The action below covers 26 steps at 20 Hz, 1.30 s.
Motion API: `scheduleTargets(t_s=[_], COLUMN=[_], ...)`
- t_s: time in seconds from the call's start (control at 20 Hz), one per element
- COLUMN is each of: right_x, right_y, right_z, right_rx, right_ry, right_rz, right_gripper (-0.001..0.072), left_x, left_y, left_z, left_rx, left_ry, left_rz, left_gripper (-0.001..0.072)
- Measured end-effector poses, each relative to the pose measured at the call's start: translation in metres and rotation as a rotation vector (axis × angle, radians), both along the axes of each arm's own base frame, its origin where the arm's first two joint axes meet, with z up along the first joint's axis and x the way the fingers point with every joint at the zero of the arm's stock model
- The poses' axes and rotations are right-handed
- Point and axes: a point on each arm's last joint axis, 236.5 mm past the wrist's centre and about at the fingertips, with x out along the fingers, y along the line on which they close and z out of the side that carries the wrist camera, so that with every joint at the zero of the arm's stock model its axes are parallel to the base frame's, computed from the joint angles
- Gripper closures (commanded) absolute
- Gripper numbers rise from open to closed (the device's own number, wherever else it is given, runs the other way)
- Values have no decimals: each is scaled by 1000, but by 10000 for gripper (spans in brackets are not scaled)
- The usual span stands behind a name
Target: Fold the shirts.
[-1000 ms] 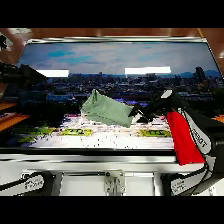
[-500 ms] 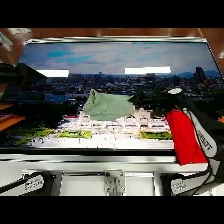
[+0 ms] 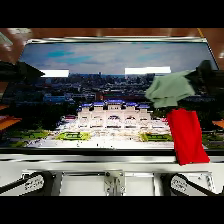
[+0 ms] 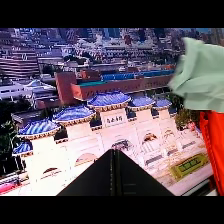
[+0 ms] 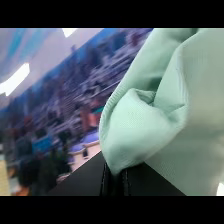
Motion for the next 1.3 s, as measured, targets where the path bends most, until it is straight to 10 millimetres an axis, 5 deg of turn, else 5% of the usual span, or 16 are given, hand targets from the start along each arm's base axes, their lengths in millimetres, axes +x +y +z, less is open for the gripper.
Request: scheduleTargets(t_s=[0.2,0.65,0.85,1.2,1.25,1.3], right_x=[-53,-150,-192,-281,-290,-298], right_y=[-55,-92,-94,-65,-62,-61], right_z=[0,-39,-69,-155,-167,-177], right_rx=[-60,-180,-212,-194,-195,-200], right_ry=[135,533,692,989,1020,1044], right_rz=[-105,-142,-175,-228,-239,-251], right_gripper=[651,651,652,651,628,432], left_x=[-3,-5,-5,-5,-6,-6], left_y=[-1,-2,-2,-3,-3,-3], left_z=[-1,-2,-2,-2,-2,-2], left_rx=[16,24,27,35,35,36], left_ry=[-10,-14,-17,-26,-26,-26], left_rz=[-27,-43,-46,-57,-58,-58], left_gripper=[672,672,671,671,672,672])
